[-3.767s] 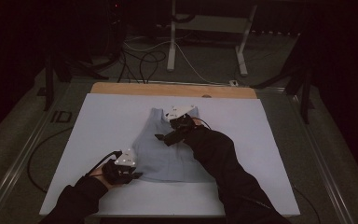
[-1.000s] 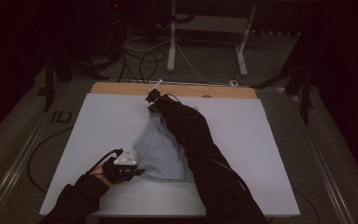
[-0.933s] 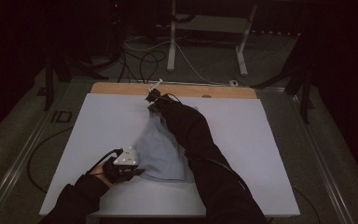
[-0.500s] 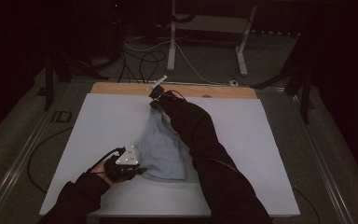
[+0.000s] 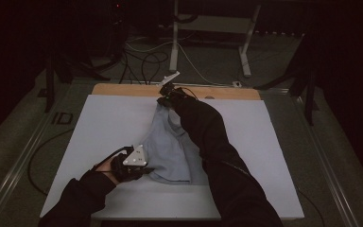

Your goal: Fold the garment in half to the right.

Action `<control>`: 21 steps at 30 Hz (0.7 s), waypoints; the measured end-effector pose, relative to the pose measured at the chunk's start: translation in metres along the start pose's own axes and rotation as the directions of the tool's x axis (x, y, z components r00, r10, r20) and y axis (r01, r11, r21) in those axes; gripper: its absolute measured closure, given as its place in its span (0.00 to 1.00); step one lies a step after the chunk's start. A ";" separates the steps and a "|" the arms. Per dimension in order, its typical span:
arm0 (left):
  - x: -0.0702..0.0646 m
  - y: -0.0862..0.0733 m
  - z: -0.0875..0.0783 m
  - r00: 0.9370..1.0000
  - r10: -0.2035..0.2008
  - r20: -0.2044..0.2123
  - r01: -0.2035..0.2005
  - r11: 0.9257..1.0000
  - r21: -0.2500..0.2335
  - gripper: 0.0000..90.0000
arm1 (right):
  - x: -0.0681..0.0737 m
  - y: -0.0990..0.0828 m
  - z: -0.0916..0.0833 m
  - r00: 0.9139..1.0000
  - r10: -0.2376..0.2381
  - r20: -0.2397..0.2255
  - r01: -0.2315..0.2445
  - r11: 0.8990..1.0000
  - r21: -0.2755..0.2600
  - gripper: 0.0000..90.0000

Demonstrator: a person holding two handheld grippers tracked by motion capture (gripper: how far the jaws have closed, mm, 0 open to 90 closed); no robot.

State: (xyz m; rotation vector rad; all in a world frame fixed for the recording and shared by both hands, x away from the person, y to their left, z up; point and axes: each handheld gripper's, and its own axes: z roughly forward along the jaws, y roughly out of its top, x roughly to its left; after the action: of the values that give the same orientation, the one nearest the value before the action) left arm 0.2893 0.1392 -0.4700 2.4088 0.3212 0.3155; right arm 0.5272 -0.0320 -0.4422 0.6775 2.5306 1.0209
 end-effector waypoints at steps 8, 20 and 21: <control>-0.002 0.018 0.002 0.999 0.052 0.016 -0.052 0.999 0.003 0.95 | -0.005 -0.005 -0.014 1.000 0.014 0.008 -0.014 1.000 -0.019 0.97; -0.006 0.041 0.010 0.992 0.119 0.050 -0.120 0.993 0.008 0.95 | -0.011 -0.013 -0.037 0.999 0.031 0.011 -0.030 0.998 -0.057 0.97; -0.007 0.044 0.010 0.990 0.128 0.052 -0.129 0.992 0.008 0.95 | -0.012 -0.015 -0.041 0.999 0.039 0.013 -0.038 0.997 -0.065 0.97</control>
State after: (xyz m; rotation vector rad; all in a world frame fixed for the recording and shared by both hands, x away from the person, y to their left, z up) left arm 0.2925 0.0987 -0.4500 2.4495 0.1447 0.3093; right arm 0.5138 -0.0713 -0.4231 0.7158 2.4699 1.1016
